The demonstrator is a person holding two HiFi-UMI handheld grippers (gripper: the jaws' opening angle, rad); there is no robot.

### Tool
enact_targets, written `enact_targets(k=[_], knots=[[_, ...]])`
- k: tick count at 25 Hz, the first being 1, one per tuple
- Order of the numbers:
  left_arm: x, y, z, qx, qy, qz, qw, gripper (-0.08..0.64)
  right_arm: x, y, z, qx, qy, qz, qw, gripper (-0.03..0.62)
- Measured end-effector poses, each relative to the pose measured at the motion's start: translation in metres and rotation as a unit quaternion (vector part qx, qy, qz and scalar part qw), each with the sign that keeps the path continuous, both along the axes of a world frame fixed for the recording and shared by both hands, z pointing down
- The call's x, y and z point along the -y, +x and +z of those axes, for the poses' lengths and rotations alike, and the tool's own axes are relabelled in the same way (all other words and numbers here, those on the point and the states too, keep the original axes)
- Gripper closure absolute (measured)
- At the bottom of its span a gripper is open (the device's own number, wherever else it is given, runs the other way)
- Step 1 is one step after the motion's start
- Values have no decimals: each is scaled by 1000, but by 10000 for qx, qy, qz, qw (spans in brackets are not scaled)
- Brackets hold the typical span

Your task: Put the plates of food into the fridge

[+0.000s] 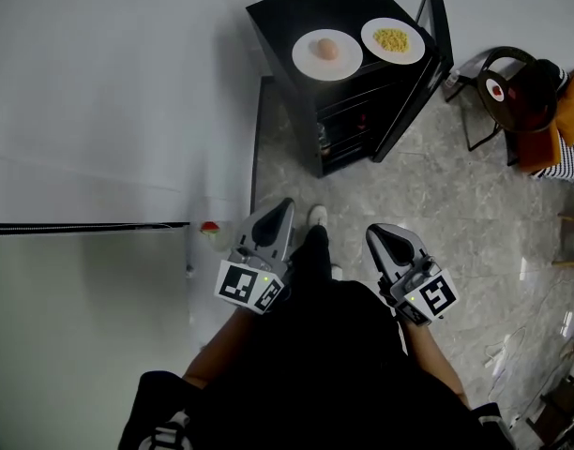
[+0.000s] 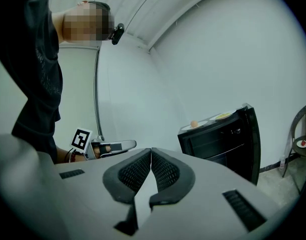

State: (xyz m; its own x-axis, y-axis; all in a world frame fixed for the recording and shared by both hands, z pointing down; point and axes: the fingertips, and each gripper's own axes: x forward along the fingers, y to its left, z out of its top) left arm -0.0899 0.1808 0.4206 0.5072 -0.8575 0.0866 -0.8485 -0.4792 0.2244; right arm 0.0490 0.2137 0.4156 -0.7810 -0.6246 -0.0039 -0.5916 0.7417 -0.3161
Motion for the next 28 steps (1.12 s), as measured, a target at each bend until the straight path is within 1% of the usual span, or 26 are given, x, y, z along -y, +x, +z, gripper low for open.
enact_targets(k=[2, 4, 7, 9, 13, 17, 19, 23, 28], knots=[[17, -3, 3, -54, -90, 38, 9999, 537, 16, -5, -1, 49, 9, -47, 10000, 568], [32, -4, 4, -23, -123, 90, 9999, 537, 32, -10, -2, 9, -27, -43, 10000, 568], [53, -5, -2, 138, 78, 209, 9997, 537, 58, -14, -2, -29, -107, 153, 9998, 566], [68, -9, -4, 204, 164, 247, 9994, 537, 77, -18, 3, -136, -246, 221, 9994, 566], [101, -23, -4, 64, 100, 309, 9995, 537, 114, -30, 5, -228, -277, 245, 9991, 566], [129, -35, -1, 33, 5, 370, 9993, 537, 148, -41, 4, -117, -551, 357, 9978, 566], [143, -38, 3, 9, -69, 430, 9990, 537, 164, -44, 9, -124, -608, 409, 9972, 566], [164, -40, 3, -38, -80, 623, 9980, 537, 185, -47, 13, -157, -618, 516, 9966, 566], [178, -41, 0, -87, -135, 704, 9974, 537, 203, -54, 7, 69, -754, 607, 9953, 565]])
